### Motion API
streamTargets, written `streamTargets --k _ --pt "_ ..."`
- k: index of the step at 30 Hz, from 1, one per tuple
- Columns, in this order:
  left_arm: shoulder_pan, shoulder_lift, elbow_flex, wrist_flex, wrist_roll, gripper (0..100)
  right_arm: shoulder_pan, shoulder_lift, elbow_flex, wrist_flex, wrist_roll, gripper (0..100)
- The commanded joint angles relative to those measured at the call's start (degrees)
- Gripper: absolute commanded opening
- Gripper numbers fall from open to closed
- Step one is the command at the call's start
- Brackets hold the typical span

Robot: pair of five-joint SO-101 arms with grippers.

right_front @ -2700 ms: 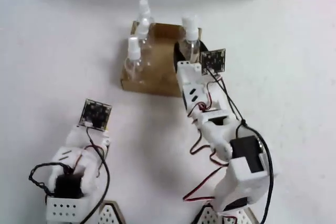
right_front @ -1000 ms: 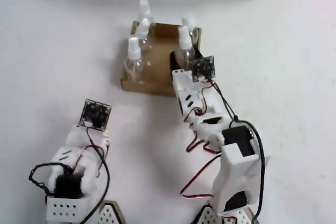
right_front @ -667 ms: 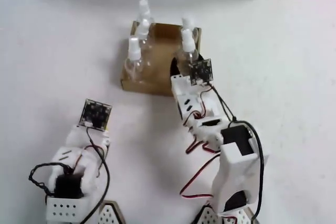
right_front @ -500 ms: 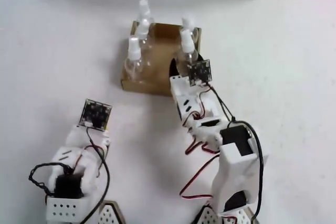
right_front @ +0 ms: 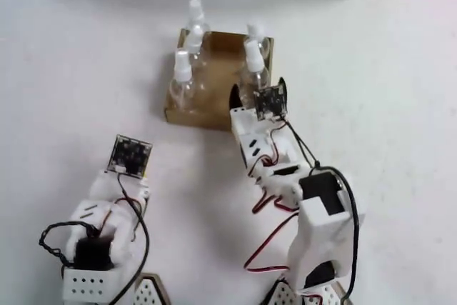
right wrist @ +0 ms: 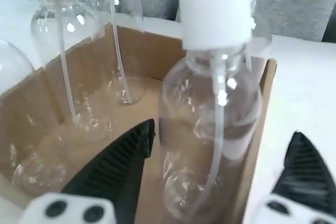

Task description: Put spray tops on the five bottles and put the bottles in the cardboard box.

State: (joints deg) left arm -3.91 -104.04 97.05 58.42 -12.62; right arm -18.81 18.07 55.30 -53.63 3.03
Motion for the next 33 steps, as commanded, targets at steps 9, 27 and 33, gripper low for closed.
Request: streamTargets --k 9,27,33 --pt "-0.7 -0.4 -0.1 0.7 -0.5 2 -0.7 -7.3 0.1 -0.3 0.1 33.0" --pt "-0.7 -0.4 -0.1 0.4 -0.5 2 0.3 -30.5 16.9 -0.2 0.1 32.7" --pt "-0.7 -0.4 -0.1 0.4 -0.5 2 4.4 -36.9 19.3 6.8 0.1 32.7"
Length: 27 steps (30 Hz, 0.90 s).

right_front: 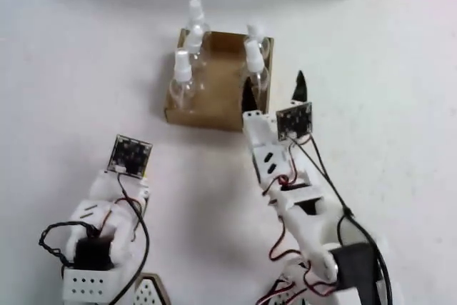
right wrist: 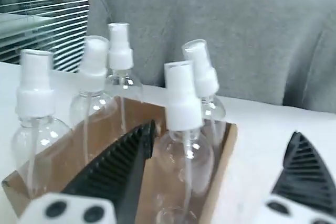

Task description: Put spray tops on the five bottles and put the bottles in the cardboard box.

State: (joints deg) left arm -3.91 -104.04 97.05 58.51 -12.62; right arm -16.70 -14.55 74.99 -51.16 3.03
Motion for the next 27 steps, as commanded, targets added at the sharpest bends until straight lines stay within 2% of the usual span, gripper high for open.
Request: streamTargets --k 1,11,18,21,26,27 --pt "-0.7 -0.4 -0.1 0.4 -0.5 2 3.0 -5.6 -0.3 6.5 0.1 32.7" --pt "-0.7 -0.4 -0.1 0.4 -0.5 2 5.6 -20.7 -0.1 31.2 -0.2 32.6" --pt "-0.7 -0.4 -0.1 0.4 -0.5 2 9.0 -28.0 0.0 44.1 -4.0 31.7" --pt "-0.7 -0.4 -0.1 0.4 -0.5 2 10.5 -30.8 0.0 49.6 -4.0 23.8" --pt "-0.7 -0.4 -0.1 0.4 -0.5 2 11.6 -36.7 0.0 57.8 -4.0 1.6" --pt "-0.7 -0.4 -0.1 0.4 -0.5 2 12.0 -37.8 0.0 59.4 -4.0 1.2"
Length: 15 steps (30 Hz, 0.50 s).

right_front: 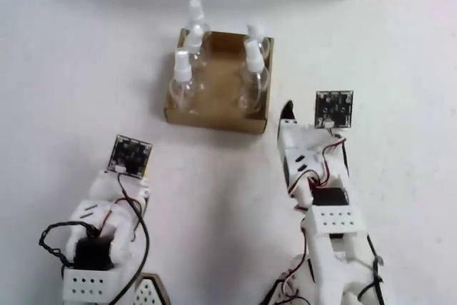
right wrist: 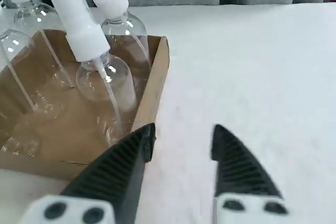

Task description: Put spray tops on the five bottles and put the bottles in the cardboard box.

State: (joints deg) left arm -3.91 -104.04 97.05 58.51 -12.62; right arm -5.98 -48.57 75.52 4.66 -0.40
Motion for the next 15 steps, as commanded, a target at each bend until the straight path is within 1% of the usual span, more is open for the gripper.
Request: streamTargets --k 1,3,7,15 --pt "-0.7 -0.4 -0.1 0.4 -0.5 2 1.6 -5.1 -0.5 5.2 -0.5 3.3" --pt "-0.7 -0.4 -0.1 0.4 -0.5 2 2.2 -7.4 -0.5 8.6 -0.5 5.5" --pt "-0.7 -0.4 -0.1 0.4 -0.5 2 2.4 -12.8 1.8 13.5 -0.4 5.4" --pt "-0.7 -0.4 -0.1 0.4 -0.5 2 3.5 -29.5 12.3 14.0 0.0 4.3"
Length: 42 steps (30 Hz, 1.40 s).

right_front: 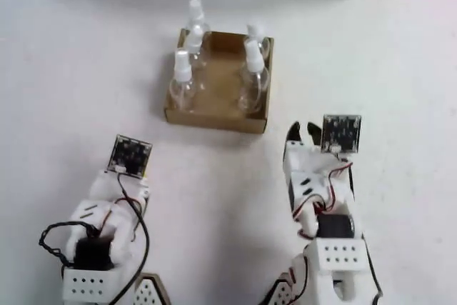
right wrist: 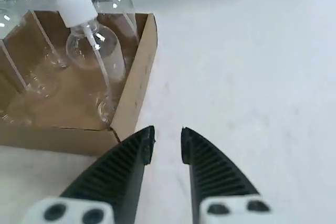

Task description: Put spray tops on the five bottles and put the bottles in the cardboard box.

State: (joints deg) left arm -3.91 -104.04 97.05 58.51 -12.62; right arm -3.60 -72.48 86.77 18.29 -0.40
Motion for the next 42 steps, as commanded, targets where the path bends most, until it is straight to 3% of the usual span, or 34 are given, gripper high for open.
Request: streamTargets --k 1,14,20,25,29,35,42 --pt "-0.7 -0.4 -0.1 0.4 -0.5 2 1.2 -7.3 2.1 0.5 0.0 2.9" --pt "-0.7 -0.4 -0.1 0.4 -0.5 2 2.2 -31.2 10.0 25.7 0.0 1.5" --pt "-0.7 -0.4 -0.1 0.4 -0.5 2 1.9 -29.2 10.1 30.9 -0.5 1.5" --pt "-0.7 -0.4 -0.1 0.4 -0.5 2 1.9 -29.2 10.1 42.7 -0.5 1.5" --pt "-0.7 -0.4 -0.1 0.8 -0.2 2 7.3 -29.2 10.1 44.1 -0.6 1.5" --pt "-0.4 -0.4 -0.1 1.1 -0.2 2 9.0 -29.3 10.1 49.5 -0.3 1.5" --pt "-0.4 -0.4 -0.1 15.7 -0.4 2 7.1 -29.3 10.1 53.5 -0.4 1.5"
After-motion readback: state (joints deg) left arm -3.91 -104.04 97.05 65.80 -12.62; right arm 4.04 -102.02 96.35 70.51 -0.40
